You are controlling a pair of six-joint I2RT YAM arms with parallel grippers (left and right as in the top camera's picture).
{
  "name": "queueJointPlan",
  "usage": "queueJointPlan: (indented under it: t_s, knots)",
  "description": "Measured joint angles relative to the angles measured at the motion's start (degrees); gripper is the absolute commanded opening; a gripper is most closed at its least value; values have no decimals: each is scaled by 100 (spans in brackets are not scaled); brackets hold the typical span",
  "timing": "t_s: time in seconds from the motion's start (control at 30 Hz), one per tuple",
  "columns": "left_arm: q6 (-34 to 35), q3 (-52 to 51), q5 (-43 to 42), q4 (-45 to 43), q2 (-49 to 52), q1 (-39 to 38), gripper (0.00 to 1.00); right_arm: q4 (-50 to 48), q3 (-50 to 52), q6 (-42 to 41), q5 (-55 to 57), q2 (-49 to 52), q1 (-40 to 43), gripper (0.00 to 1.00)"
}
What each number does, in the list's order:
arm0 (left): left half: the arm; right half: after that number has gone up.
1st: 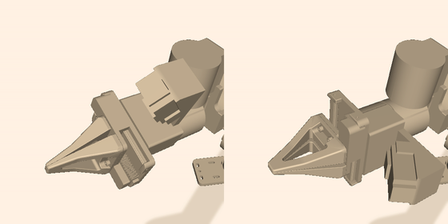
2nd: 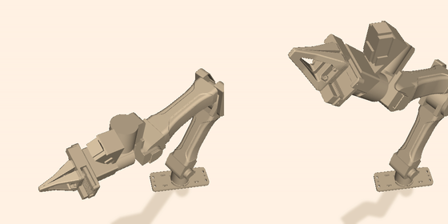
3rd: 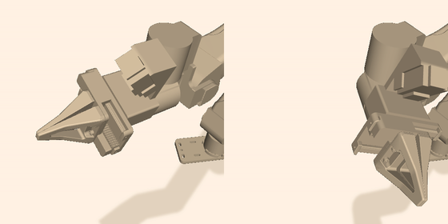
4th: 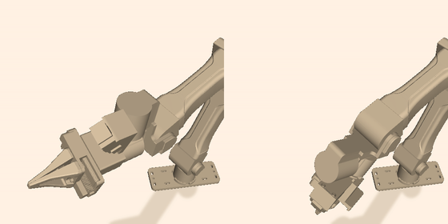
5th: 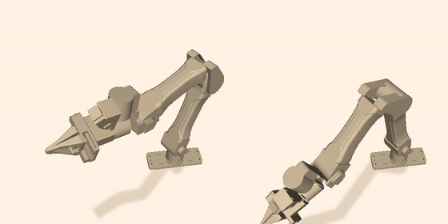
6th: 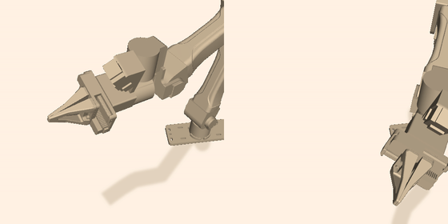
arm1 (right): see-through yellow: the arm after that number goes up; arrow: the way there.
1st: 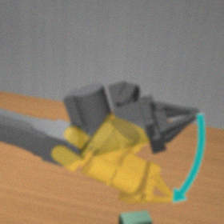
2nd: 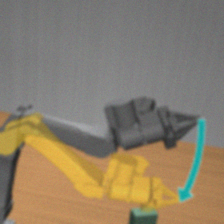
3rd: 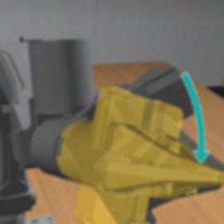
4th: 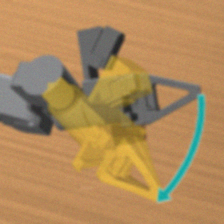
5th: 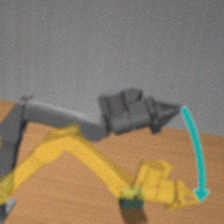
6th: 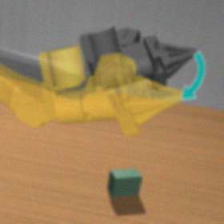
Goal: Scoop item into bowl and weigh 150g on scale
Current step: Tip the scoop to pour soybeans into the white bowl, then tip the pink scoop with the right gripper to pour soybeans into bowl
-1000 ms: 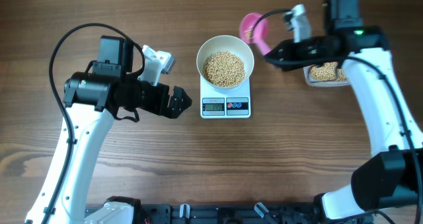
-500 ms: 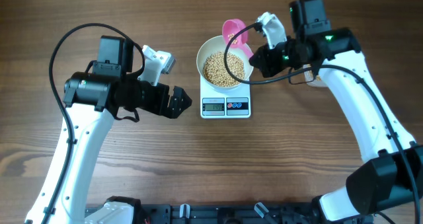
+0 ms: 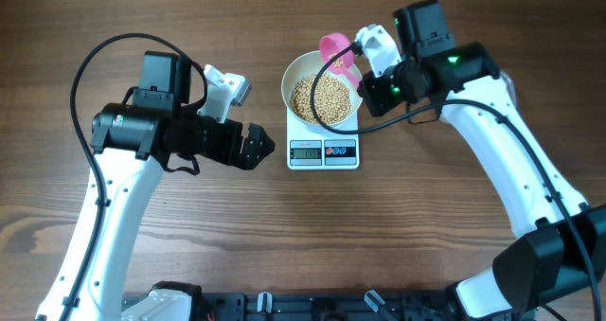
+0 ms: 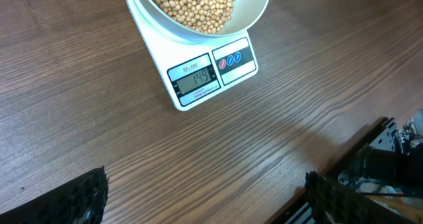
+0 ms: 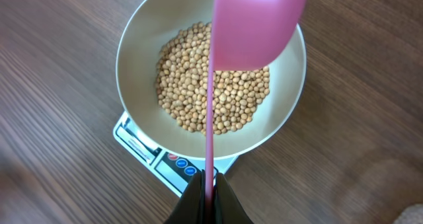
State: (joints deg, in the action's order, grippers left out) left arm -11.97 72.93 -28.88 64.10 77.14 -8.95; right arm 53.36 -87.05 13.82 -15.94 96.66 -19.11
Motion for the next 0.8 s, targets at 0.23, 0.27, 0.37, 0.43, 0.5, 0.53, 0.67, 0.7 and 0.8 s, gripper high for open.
queueJointPlan:
  t_s: [0.23, 0.27, 0.37, 0.43, 0.5, 0.53, 0.67, 0.7, 0.8]
  knots:
    - [0, 0, 0, 2, 0, 0, 100, 0, 0, 153, 240, 0, -83, 4]
    - [0, 0, 0, 2, 0, 0, 100, 0, 0, 155, 267, 0, -83, 4]
    - [0, 0, 0, 2, 0, 0, 100, 0, 0, 157, 299, 0, -83, 4]
    - [0, 0, 0, 2, 0, 0, 100, 13, 0, 175, 315, 0, -83, 4]
    - [0, 0, 0, 2, 0, 0, 100, 48, 0, 199, 319, 0, -83, 4]
    - [0, 0, 0, 2, 0, 0, 100, 59, 0, 223, 323, 0, -83, 4]
    - [0, 0, 0, 2, 0, 0, 100, 116, 0, 348, 507, 0, -85, 4]
    - [0, 0, 0, 2, 0, 0, 100, 131, 0, 374, 533, 0, -83, 4]
    - [0, 0, 0, 2, 0, 0, 100, 149, 0, 433, 579, 0, -85, 4]
